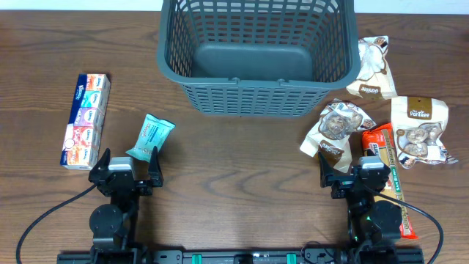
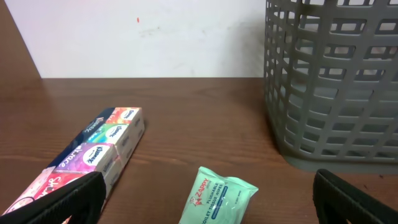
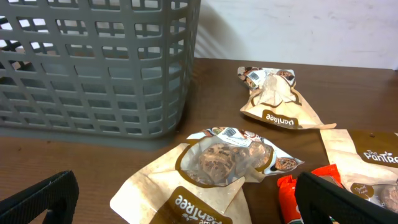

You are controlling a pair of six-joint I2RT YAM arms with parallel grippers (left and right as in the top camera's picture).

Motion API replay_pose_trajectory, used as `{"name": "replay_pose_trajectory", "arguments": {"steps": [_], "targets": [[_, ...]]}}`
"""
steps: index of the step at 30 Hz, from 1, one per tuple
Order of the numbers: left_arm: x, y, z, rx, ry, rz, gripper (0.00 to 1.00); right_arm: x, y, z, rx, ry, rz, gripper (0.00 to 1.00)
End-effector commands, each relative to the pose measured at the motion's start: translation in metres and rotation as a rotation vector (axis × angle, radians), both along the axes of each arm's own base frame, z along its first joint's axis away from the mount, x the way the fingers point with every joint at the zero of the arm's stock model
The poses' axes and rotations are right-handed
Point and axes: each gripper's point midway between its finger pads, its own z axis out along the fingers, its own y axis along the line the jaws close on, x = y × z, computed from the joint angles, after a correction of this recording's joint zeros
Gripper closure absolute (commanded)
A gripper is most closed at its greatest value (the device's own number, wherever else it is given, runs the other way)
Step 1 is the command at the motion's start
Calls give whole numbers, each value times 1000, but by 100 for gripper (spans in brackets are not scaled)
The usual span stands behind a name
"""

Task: Pack container
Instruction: 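Move the right gripper down over the red spaghetti package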

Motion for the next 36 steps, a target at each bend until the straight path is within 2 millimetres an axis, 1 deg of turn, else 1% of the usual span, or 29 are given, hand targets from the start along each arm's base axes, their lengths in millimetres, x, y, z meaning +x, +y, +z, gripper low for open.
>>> {"name": "replay_pose_trajectory", "arguments": {"steps": [1, 5, 8, 10, 12, 16, 20, 24, 28, 31, 33, 36], "targets": [[1, -3, -17, -7, 36, -15, 1, 0, -2, 0, 9, -2, -11, 1], [1, -3, -17, -7, 36, -15, 1, -2, -2, 2, 75, 12, -25, 1], [1, -3, -17, -7, 36, -15, 1, -7, -6, 12, 77, 32, -45, 1], [1, -3, -17, -7, 36, -15, 1, -12, -13, 24, 67, 49, -84, 1], [1, -3, -17, -7, 36, -15, 1, -18, -20, 42, 55, 73, -123, 1], [1, -3, -17, -7, 36, -15, 1, -29, -26, 75, 16, 148, -152, 1], [1, -3, -17, -7, 36, -15, 1, -39, -27, 105, 2, 251, -153, 1], [1, -3, -17, -7, 36, -15, 1, -50, -20, 129, -1, 395, -116, 1], [1, -3, -17, -7, 36, -15, 1, -62, -22, 140, -27, 543, -119, 1], [1, -3, -17, -7, 36, -15, 1, -72, -22, 142, -40, 661, -120, 1], [1, -3, -17, -7, 36, -15, 1, -78, -21, 143, -37, 714, -115, 1], [1, -3, -17, -7, 36, -15, 1, -84, -15, 147, 13, 759, -104, 1]]}}
